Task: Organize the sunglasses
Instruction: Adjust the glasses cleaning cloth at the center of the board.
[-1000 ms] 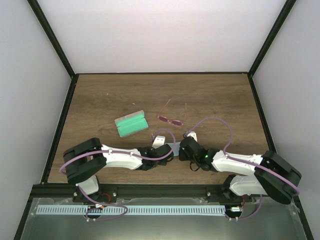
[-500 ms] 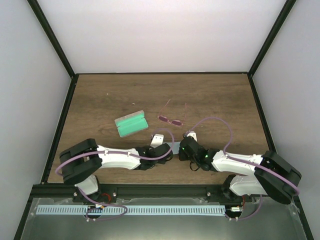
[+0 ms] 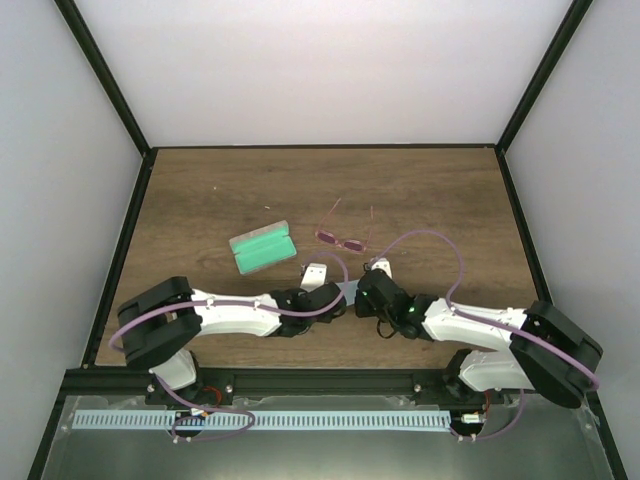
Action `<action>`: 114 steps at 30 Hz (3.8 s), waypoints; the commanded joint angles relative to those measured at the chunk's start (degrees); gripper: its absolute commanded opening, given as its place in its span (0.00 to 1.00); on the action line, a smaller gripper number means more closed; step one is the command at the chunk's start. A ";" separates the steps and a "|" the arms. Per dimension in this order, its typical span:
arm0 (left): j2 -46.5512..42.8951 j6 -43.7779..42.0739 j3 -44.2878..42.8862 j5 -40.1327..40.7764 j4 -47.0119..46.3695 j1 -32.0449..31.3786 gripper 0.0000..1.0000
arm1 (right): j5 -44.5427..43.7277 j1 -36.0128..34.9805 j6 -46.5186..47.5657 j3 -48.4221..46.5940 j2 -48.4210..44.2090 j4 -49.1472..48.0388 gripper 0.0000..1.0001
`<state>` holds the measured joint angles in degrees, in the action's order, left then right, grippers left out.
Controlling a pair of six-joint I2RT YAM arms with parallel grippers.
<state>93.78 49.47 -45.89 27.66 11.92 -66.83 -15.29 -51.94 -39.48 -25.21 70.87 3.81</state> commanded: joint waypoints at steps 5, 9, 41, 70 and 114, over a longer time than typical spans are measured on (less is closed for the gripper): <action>-2.92 0.20 -0.41 1.89 0.91 0.73 0.07 | -1.93 -0.47 -0.04 -2.33 0.68 0.65 0.04; -3.23 0.33 -0.11 1.96 0.55 0.80 0.07 | -1.70 -0.46 -0.59 -1.57 0.26 0.66 0.04; -0.25 -0.94 -1.56 0.01 -1.83 0.91 0.07 | -0.49 -0.45 -2.44 1.04 3.02 1.50 0.26; -1.17 -1.12 -0.67 0.72 -1.63 0.93 0.07 | 1.01 -1.14 -3.67 2.31 1.03 1.82 0.06; 1.55 -1.65 -1.05 0.41 -2.95 2.22 0.07 | -3.10 2.32 0.42 -2.67 2.37 1.48 0.01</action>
<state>93.69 48.69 -46.41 28.23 9.96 -64.95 -17.39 -50.39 -39.62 -25.85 72.62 6.39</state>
